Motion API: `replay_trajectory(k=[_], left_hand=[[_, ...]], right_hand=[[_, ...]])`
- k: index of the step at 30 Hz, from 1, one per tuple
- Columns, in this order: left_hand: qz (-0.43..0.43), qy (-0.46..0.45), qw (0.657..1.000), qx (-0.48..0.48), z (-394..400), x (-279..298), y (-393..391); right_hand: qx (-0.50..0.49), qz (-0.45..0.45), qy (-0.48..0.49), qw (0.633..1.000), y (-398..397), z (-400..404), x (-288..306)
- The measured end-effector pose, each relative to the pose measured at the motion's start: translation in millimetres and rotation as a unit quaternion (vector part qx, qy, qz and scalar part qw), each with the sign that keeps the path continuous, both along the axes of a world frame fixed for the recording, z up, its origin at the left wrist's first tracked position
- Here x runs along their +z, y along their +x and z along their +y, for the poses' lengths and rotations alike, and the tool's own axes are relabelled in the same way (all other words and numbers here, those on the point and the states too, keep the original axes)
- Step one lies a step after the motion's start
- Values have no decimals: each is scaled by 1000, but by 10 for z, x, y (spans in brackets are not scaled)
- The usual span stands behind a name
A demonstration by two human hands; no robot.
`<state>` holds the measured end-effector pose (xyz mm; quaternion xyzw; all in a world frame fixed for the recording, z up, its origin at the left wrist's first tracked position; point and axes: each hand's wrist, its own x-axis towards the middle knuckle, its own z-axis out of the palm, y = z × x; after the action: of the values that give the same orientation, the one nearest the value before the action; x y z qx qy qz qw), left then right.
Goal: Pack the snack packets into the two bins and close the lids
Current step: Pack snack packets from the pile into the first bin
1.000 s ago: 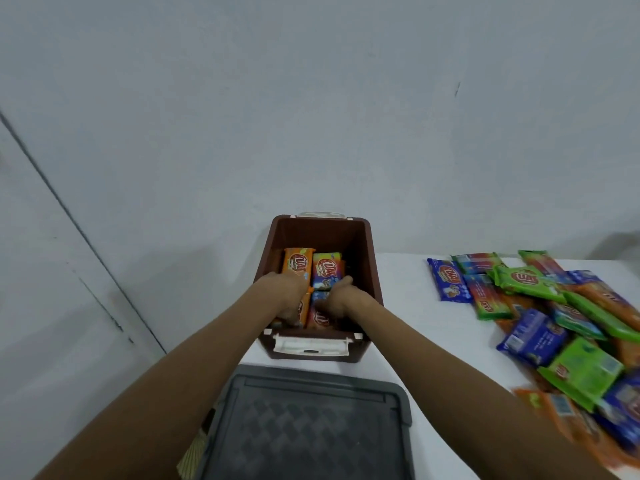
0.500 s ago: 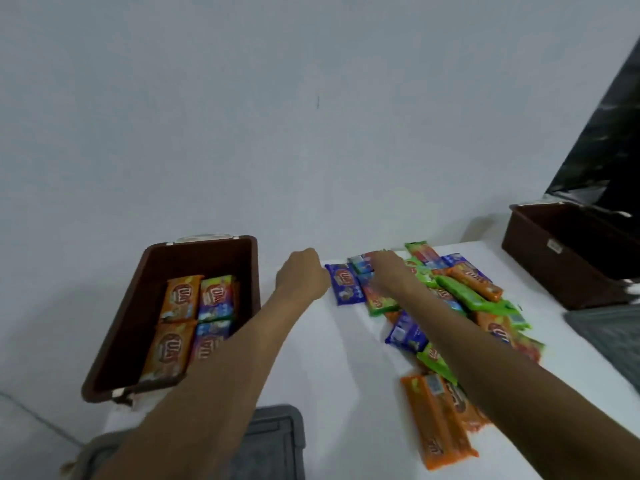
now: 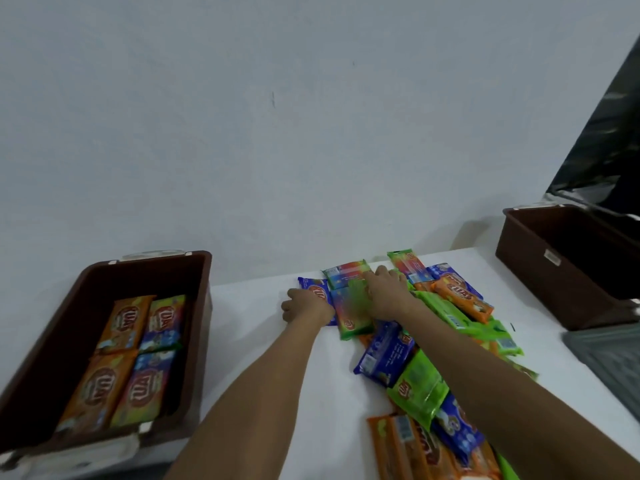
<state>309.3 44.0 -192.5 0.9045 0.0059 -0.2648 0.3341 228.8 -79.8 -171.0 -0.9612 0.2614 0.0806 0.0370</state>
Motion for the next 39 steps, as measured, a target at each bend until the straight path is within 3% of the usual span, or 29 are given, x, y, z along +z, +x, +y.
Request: replay_trajectory(k=[4,6,10,12,15,19,25,27,30,31,37,39], left_hand=[[154,-196,968,40,220,282,27],[136,-213,967,5,445,594,51],[-20,-241,970,19,1196,1290,302],[-106,-202,973,33,1696,1482,493],[-208,-49,976,37,2383,1492,750],[-215,48,975,40,2883,1193,1004],[-243,102,965,-5,2920,695,958],[-282,206,935,-71,2896,545,883],[-384,357,835,-167,2888,447,852],[-386,369,825,-181,2912,443,879],[-337,297,871,-197,2939,661,930],[-352,264,878,-188,2786,804,866]], right_hand=[[-45,-98,134,985,56,326,169],[-64,-148,171,972,163,555,340],[-73,-263,256,927,520,1223,812],[-40,-290,270,917,728,1637,1008],[29,-261,285,922,1010,2300,1122],[67,-168,266,947,1435,2944,810],[-22,-155,210,965,1709,3058,295],[-21,-132,216,967,1763,3069,228],[-9,-123,228,966,1814,3044,180],[-3,-126,222,967,1818,3032,167],[64,-121,195,971,1622,3060,328],[126,-167,176,962,1376,2984,561]])
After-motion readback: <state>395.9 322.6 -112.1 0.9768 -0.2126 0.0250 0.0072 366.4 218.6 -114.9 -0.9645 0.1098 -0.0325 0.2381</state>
